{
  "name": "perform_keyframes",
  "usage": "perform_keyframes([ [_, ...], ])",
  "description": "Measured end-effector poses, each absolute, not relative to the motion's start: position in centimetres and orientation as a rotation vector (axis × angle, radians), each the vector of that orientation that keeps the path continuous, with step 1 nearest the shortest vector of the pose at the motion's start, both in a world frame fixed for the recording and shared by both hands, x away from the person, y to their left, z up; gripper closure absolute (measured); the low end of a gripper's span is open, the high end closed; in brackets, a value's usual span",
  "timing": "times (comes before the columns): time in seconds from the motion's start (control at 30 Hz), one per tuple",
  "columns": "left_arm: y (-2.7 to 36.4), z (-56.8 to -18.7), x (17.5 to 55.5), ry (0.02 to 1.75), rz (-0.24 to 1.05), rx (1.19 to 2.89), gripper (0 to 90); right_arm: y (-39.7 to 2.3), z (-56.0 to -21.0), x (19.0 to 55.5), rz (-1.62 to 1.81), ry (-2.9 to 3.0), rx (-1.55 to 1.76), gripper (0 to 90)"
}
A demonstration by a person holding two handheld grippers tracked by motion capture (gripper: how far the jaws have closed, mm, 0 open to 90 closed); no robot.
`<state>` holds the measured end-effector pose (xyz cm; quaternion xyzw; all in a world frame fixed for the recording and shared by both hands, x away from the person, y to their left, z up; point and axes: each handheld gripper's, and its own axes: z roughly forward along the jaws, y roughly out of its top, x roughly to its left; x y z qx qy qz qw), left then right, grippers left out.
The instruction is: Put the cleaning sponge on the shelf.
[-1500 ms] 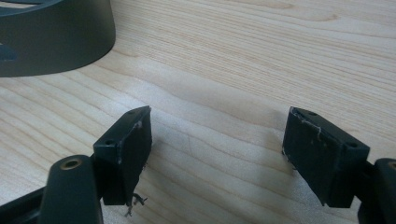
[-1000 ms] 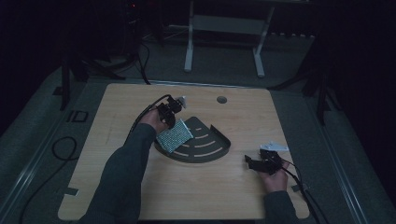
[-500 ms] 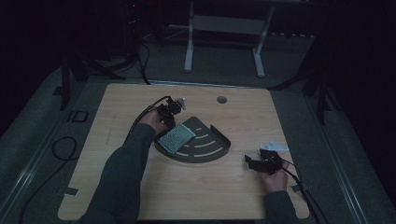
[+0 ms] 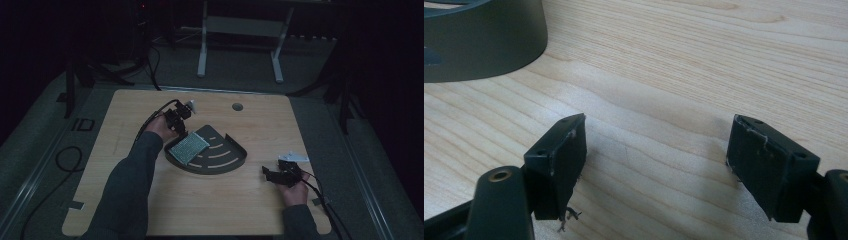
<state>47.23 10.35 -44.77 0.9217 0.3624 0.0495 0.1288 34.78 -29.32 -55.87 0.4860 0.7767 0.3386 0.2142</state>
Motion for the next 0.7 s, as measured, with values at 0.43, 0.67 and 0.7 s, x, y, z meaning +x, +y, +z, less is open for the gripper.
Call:
perform_keyframes([
  [0.43,13.0,-41.9,46.2,1.06,0.122,2.54,76.4,-29.3,-55.9,34.8,0.94,2.155,1.348,23.4],
  [0.67,15.4,-40.0,44.2,1.073,0.173,2.397,69.3,-29.3,-55.9,34.8,0.939,2.155,1.348,23.4],
  [0.7,15.4,-40.0,44.2,1.073,0.173,2.397,67.2,-29.3,-55.9,34.8,0.939,2.155,1.348,23.4],
])
